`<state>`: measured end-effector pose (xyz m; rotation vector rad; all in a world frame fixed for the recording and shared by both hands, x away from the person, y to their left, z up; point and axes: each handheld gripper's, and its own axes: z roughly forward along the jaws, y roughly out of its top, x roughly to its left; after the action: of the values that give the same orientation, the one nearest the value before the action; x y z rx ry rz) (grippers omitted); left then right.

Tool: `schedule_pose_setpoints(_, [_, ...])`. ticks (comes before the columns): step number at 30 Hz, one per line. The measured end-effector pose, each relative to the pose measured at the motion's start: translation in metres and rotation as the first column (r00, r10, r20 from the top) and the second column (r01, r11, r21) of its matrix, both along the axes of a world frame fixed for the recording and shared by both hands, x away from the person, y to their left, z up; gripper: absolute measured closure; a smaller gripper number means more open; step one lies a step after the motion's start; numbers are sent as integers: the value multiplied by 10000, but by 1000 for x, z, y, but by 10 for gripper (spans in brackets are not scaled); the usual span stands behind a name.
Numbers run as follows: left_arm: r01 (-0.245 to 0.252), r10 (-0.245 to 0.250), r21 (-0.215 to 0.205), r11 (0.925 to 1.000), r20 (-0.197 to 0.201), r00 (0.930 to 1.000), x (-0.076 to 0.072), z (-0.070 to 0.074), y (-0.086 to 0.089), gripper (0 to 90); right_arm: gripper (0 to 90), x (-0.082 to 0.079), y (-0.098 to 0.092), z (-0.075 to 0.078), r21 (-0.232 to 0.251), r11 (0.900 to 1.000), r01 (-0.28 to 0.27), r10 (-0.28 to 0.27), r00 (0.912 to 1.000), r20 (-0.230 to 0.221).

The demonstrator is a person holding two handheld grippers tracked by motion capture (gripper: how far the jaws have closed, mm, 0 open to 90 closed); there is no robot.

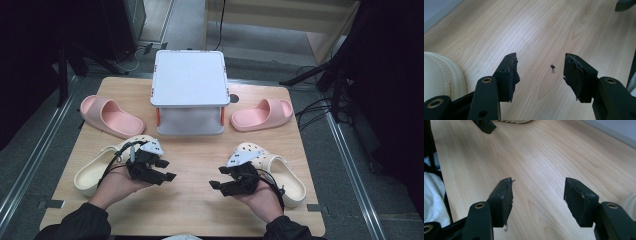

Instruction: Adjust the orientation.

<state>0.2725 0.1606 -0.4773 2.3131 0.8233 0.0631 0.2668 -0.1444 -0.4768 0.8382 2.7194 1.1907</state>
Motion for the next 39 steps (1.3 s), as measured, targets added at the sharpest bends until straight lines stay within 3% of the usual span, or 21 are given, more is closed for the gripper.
schedule_pose_setpoints(9, [-84,83,36,10000,105,9999,-1,3,3,437,395,1,-2,-2,-218,9998,-48,50,10000,70])
schedule_pose_setpoints(18, [-702,702,-12,9975,77,9975,-11,7,23,432,394,7,8,0,-226,9993,-299,301,9995,102])
schedule_pose_setpoints(28, [-1613,1615,-100,9869,196,9867,-27,12,51,441,394,17,26,1,-173,9949,-998,999,9950,59])
schedule_pose_setpoints(35, [-1954,1948,181,9806,317,9803,-38,19,72,441,394,20,37,1,-233,9912,-1302,1301,9915,-75])
schedule_pose_setpoints(39, [-2333,2326,167,9723,344,9720,-44,25,87,447,394,21,40,1,-313,9901,-1371,1369,9905,-106])
